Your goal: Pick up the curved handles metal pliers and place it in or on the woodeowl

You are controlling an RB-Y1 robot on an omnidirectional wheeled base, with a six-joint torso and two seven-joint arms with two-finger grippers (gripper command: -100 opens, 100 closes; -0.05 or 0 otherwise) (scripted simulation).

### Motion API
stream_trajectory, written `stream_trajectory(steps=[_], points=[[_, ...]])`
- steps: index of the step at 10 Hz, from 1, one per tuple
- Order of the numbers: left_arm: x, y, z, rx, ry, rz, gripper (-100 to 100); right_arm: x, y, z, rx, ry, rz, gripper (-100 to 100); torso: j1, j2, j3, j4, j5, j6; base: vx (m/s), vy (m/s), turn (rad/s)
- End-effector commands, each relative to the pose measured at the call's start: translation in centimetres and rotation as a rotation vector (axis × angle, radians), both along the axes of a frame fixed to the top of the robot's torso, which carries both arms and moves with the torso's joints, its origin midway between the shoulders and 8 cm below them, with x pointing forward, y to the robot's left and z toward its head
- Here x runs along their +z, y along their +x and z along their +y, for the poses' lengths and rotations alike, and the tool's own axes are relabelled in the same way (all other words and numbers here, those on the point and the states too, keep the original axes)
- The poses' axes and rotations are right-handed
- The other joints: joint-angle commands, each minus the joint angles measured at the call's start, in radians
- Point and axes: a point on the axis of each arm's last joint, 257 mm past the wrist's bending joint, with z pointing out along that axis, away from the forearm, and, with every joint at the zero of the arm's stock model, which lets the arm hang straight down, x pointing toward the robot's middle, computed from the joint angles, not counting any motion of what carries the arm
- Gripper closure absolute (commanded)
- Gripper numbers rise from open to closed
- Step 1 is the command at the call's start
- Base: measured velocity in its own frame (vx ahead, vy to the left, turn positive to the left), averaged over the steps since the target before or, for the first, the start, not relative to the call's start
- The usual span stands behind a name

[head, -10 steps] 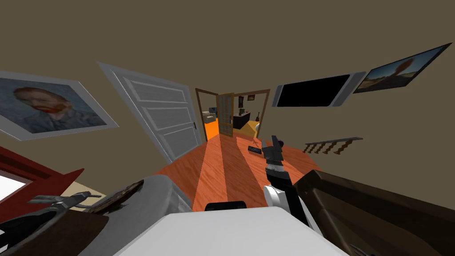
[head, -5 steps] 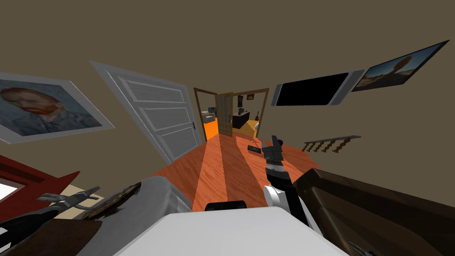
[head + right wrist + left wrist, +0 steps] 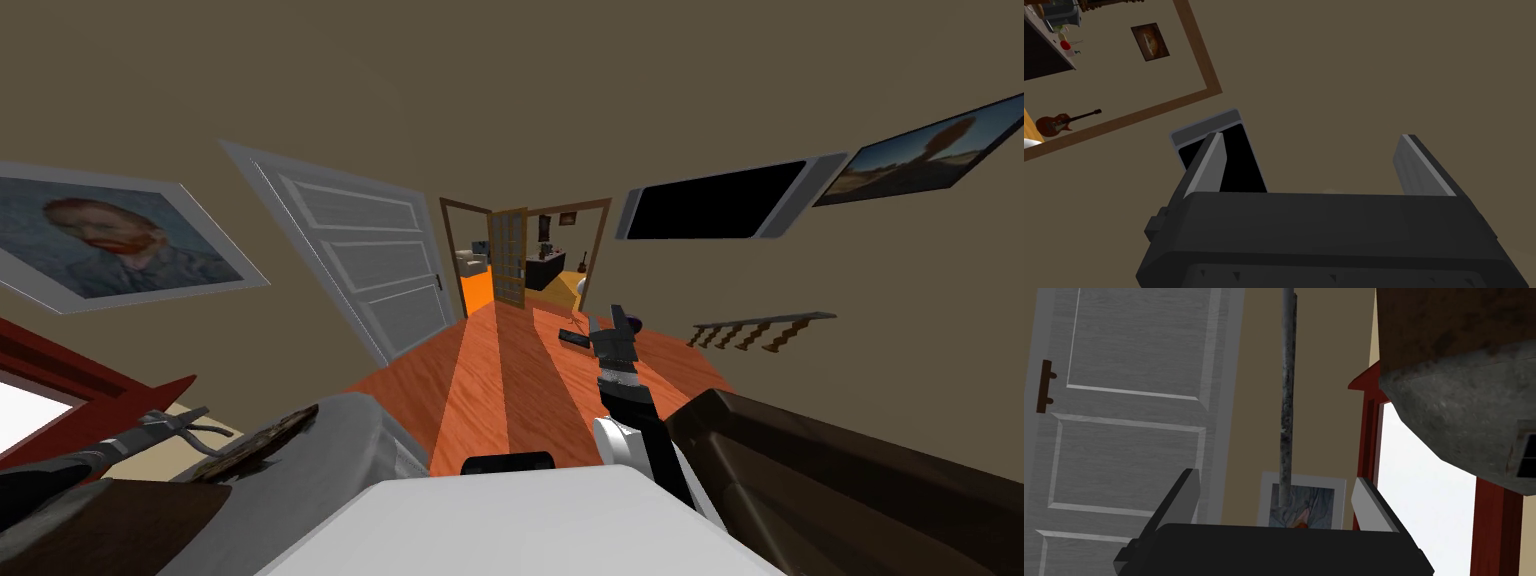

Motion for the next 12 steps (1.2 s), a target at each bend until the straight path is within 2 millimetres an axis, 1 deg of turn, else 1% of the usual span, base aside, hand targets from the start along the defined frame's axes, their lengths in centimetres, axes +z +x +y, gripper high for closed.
stream_trajectory(steps=[1, 3, 4, 5, 6, 7, 12], points=[[1.2, 0.3, 0.2, -0.009, 0.004, -0.004, -100, 0.0, 0.0, 0.0, 0.000, 0.000, 0.000, 0, 0.000, 0.000, 0.000, 0.000, 0.000, 0.000, 0.022, -0.053, 0.044], [2.9, 0.7, 0.5, -0.019, 0.009, -0.006, -100, 0.0, 0.0, 0.0, 0.000, 0.000, 0.000, 0, 0.001, 0.000, 0.000, 0.000, 0.000, 0.000, 0.013, -0.055, 0.051], [2.9, 0.7, 0.5, -0.019, 0.009, -0.006, -100, 0.0, 0.0, 0.0, 0.000, 0.000, 0.000, 0, 0.001, 0.000, 0.000, 0.000, 0.000, 0.000, 0.006, -0.035, 0.021], [3.7, 0.9, 0.6, -0.025, 0.010, -0.006, -100, 0.0, 0.0, 0.0, 0.000, 0.000, 0.000, 0, 0.002, 0.001, 0.000, 0.000, 0.001, 0.000, 0.008, -0.029, 0.033], [3.3, 0.8, 0.6, -0.023, 0.010, -0.006, -100, 0.0, 0.0, 0.0, 0.000, 0.000, 0.000, 0, 0.003, 0.001, 0.000, 0.000, 0.001, 0.000, 0.004, -0.014, 0.012], [3.4, 0.8, 0.6, -0.023, 0.010, -0.007, 0, 0.0, 0.0, 0.0, 0.000, 0.000, 0.000, 0, 0.004, 0.001, 0.001, 0.000, 0.001, 0.000, 0.000, 0.000, 0.000], [3.4, 0.8, 0.6, -0.023, 0.010, -0.007, 0, 0.0, 0.0, 0.0, 0.000, 0.000, 0.000, 0, 0.005, 0.001, 0.001, 0.000, 0.002, 0.000, 0.000, 0.000, 0.000]])
